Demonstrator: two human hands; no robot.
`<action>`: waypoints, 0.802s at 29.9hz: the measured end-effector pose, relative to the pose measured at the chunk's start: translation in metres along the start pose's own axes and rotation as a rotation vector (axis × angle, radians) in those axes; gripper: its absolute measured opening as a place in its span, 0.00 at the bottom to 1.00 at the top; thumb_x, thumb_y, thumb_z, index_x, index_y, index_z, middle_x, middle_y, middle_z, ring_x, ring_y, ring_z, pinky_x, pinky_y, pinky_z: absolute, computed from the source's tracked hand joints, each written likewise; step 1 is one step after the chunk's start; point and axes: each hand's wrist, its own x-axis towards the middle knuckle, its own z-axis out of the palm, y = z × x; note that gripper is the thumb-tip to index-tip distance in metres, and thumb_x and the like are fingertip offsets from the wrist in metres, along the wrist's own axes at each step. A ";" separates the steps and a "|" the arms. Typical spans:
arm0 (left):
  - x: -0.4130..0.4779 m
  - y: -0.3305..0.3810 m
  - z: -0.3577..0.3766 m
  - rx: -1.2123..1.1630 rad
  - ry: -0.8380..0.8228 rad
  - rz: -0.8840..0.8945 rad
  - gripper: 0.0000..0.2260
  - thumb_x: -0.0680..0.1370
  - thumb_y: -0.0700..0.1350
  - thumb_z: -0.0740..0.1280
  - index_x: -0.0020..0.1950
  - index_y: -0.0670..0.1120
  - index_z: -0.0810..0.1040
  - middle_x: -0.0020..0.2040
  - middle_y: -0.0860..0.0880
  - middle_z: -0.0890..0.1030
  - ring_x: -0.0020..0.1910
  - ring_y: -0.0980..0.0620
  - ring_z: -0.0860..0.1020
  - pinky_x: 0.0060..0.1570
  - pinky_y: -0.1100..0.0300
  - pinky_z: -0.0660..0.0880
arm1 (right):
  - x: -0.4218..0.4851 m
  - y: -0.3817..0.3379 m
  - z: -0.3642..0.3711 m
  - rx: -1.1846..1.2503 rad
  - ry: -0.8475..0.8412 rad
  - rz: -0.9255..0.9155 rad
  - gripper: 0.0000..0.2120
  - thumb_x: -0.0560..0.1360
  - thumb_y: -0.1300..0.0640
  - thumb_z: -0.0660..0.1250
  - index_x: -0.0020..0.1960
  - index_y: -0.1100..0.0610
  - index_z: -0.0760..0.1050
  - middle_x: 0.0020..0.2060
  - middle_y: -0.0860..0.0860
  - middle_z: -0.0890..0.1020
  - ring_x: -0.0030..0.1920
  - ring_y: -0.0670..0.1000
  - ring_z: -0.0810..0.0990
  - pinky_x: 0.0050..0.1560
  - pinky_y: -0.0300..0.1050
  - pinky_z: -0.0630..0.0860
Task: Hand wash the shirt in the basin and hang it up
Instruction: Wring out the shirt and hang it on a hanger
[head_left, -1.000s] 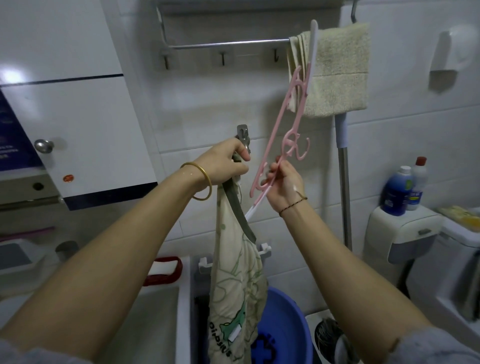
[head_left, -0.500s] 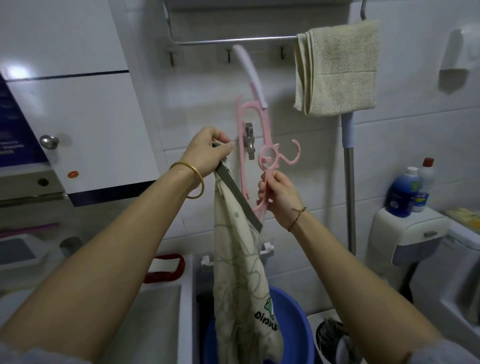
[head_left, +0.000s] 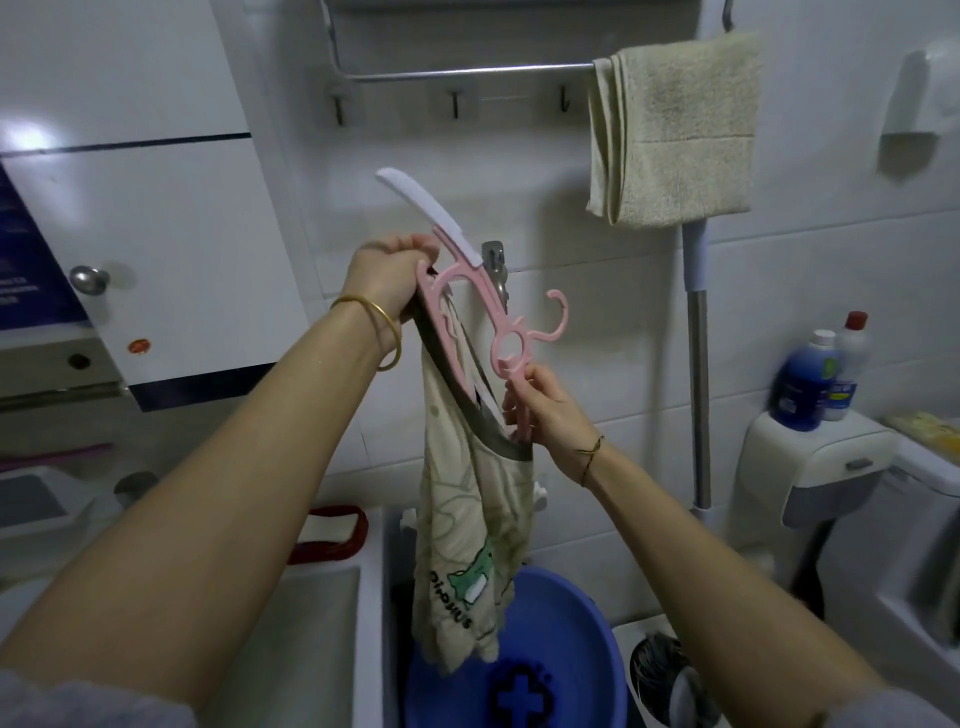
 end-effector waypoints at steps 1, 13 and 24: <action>0.004 -0.001 -0.002 -0.033 0.045 -0.030 0.05 0.78 0.38 0.64 0.44 0.45 0.77 0.33 0.47 0.74 0.29 0.53 0.74 0.34 0.58 0.77 | 0.000 0.003 -0.001 0.013 0.006 -0.006 0.08 0.81 0.52 0.58 0.53 0.57 0.69 0.40 0.51 0.77 0.37 0.49 0.73 0.36 0.42 0.69; 0.022 -0.013 -0.018 -0.166 0.207 -0.171 0.05 0.74 0.39 0.69 0.37 0.45 0.78 0.35 0.47 0.80 0.36 0.48 0.79 0.47 0.52 0.81 | -0.001 -0.004 -0.008 -0.144 0.011 0.066 0.06 0.78 0.58 0.62 0.42 0.54 0.71 0.38 0.50 0.76 0.40 0.48 0.73 0.43 0.44 0.70; 0.017 -0.022 -0.042 -0.478 0.104 -0.390 0.10 0.74 0.40 0.58 0.34 0.42 0.72 0.29 0.48 0.73 0.35 0.49 0.75 0.59 0.55 0.74 | 0.006 -0.040 -0.015 -0.184 0.316 -0.176 0.12 0.74 0.69 0.59 0.38 0.54 0.70 0.35 0.49 0.75 0.36 0.50 0.75 0.38 0.42 0.77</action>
